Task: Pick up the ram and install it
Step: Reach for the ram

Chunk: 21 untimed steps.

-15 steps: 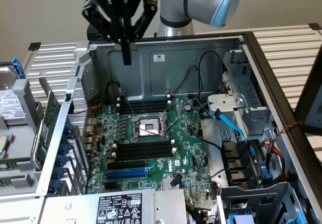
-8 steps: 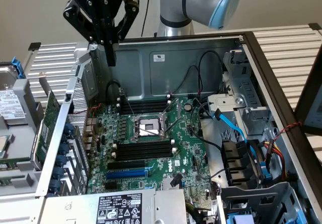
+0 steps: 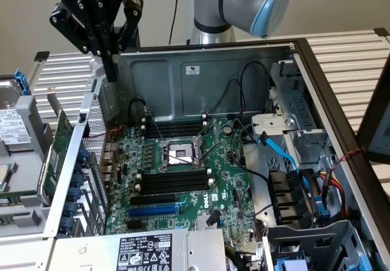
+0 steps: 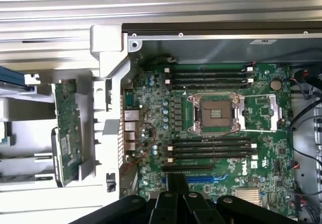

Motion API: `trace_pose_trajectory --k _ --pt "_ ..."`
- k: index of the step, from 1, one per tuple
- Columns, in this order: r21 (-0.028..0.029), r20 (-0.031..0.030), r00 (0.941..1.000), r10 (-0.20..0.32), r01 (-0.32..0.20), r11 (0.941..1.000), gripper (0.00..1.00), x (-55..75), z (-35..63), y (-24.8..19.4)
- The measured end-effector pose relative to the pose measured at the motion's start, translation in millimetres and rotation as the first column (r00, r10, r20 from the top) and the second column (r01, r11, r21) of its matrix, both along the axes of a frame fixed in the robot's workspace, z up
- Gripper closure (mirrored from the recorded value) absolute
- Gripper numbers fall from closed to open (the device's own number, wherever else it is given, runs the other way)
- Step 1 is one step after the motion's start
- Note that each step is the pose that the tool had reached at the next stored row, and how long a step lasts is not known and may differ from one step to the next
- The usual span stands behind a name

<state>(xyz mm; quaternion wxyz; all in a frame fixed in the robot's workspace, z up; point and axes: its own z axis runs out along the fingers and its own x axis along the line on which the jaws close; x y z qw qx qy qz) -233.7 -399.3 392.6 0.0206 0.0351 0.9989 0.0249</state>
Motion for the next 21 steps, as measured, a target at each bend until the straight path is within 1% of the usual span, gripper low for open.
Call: trace_pose_trajectory --k 8,21 --pt "0.0 0.0006 1.0 0.0 0.0 1.0 0.9 -36.4 0.0 -0.2" --pt "0.0 0.004 1.0 0.0 0.0 1.0 0.9 -95.3 0.0 -0.7"
